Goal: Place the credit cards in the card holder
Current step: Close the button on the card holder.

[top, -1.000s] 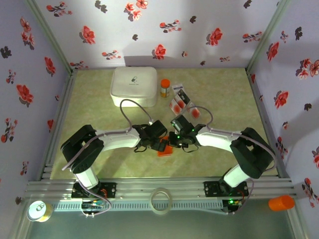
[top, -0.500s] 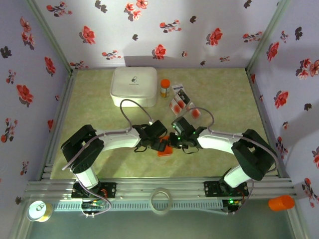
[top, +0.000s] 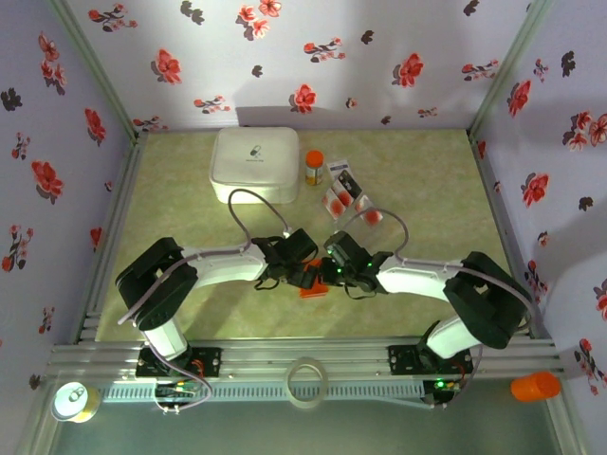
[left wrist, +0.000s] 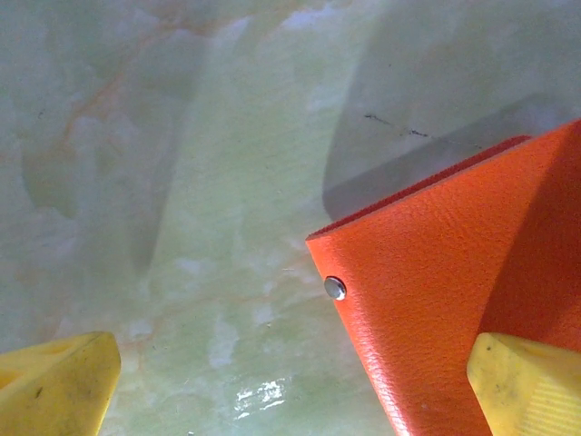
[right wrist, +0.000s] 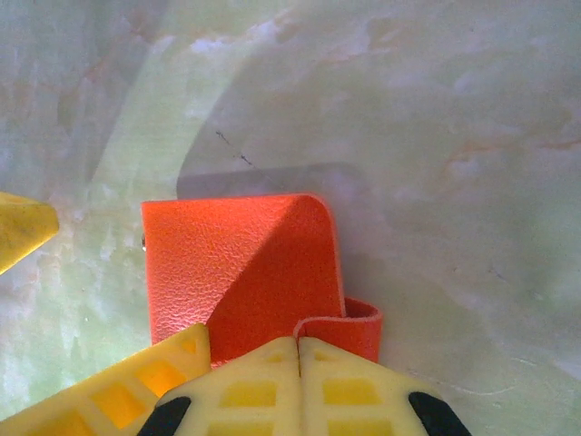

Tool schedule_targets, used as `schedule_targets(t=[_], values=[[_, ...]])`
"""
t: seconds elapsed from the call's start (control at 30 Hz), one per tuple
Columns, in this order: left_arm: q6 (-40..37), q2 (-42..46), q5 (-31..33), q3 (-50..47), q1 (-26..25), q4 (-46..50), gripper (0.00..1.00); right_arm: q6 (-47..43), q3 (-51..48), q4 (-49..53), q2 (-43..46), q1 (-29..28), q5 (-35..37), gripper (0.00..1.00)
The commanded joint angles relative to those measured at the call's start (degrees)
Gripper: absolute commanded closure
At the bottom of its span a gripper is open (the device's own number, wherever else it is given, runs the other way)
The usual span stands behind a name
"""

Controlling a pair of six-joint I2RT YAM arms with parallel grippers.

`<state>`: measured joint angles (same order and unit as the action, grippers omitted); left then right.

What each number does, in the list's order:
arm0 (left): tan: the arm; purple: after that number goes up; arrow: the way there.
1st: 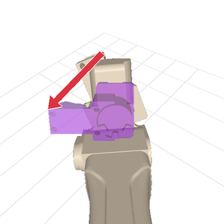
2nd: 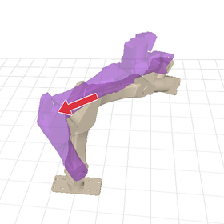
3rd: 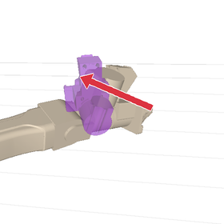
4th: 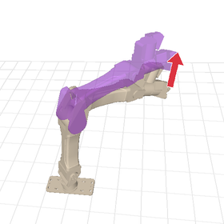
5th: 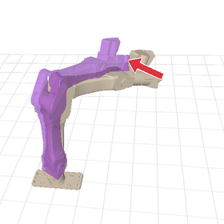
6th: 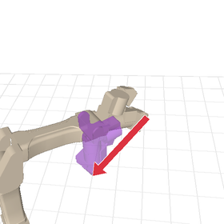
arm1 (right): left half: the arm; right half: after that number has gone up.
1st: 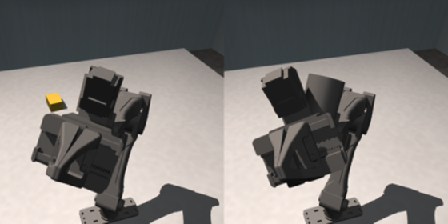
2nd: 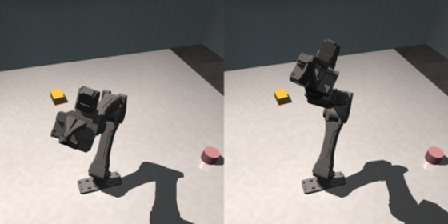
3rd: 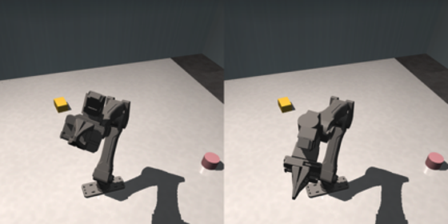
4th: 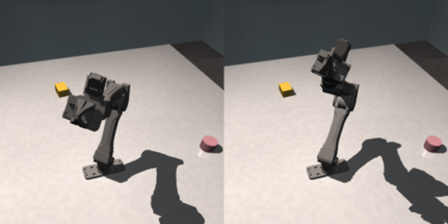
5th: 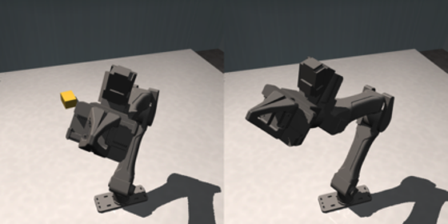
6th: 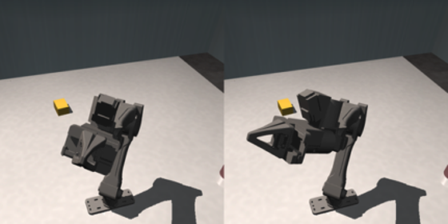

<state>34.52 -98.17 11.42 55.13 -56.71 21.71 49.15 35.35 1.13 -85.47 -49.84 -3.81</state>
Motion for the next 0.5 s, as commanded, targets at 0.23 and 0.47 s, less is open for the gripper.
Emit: schedule_targets(t=[0.23,0.47], values=[[8.4,4.3,-8.8,-3.8,8.5,-4.4,0.0,0.8,-7.3,10.6,-7.4,-4.5,-3.9,1.0],[5.6,1.0,-9.8,-3.1,8.4,-2.5,0.0,1.3,-7.0,11.9,-8.2,-4.6,-2.8,1.0]])
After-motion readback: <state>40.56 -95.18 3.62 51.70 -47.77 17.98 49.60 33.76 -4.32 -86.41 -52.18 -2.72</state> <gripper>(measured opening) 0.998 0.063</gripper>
